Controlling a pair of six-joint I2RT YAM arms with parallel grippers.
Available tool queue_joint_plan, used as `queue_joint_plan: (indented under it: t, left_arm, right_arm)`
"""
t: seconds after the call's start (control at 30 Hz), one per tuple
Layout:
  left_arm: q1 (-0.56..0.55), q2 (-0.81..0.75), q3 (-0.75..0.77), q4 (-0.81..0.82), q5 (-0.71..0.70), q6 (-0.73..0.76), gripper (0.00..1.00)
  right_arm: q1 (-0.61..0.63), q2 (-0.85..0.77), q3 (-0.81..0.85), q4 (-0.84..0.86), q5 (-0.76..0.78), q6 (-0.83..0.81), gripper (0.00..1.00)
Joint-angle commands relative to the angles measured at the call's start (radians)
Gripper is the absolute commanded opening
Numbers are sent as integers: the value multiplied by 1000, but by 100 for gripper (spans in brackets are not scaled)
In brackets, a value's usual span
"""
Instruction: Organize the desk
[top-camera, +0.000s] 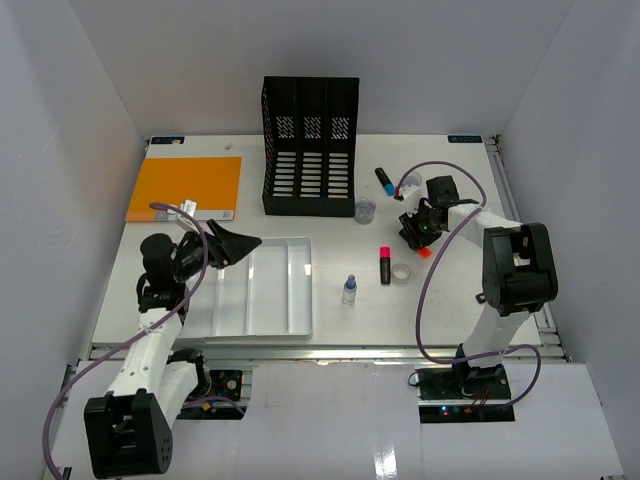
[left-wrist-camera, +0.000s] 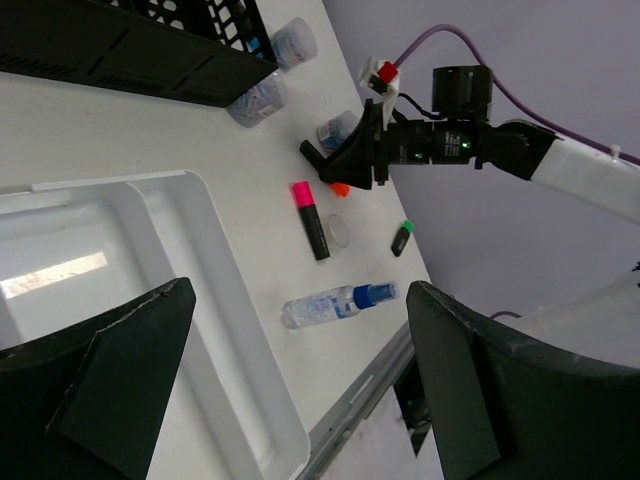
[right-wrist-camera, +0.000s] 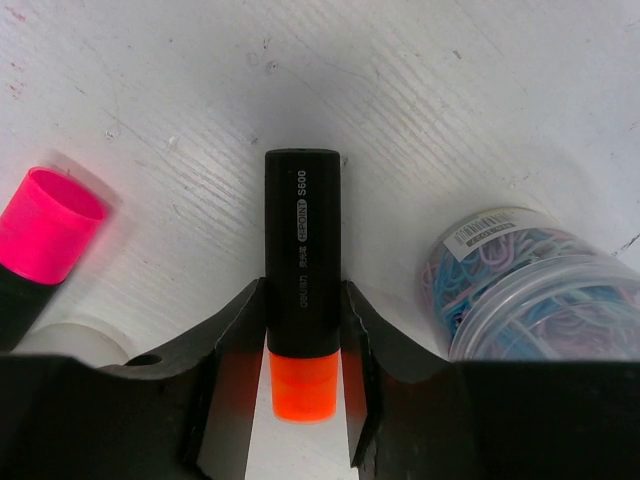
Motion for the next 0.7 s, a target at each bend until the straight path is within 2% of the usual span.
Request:
queue_joint_plan:
  t: [0.0,0.1,0.2,0.3,0.37,0.47,0.57,0.67]
  left_arm:
    - [-138,-3,8,109,-66,-145,98]
    - [-270,8,27,134,-190,-172,96]
    - [-353,28,26,191,-289,-244,93]
    - [-403,36,39,223,-356,-292,89]
    - [-432,37,65,220,-449,-296,88]
    - [-468,64,132,226,-516,-294,87]
    - [-530,171,203,263,-561,-300,87]
    - [-570,260,262,297,-577,-303,86]
  right_arm:
    - [3,-16,-30,13,-7,0,30]
    - [2,-42,-34,-2,-38,-7,24]
    - [-1,-82,-21,-36,-93,-14,20]
    - [-3,-129,11,-64,-154,-9,16]
    - [-3,-169,37,-99,-208,4,14]
    - [-3,-240,74,-120,-307,40,13]
    - [-1,-289,121,-128,-478,115,12]
    - [2,-306,162,-119,-568,191,11]
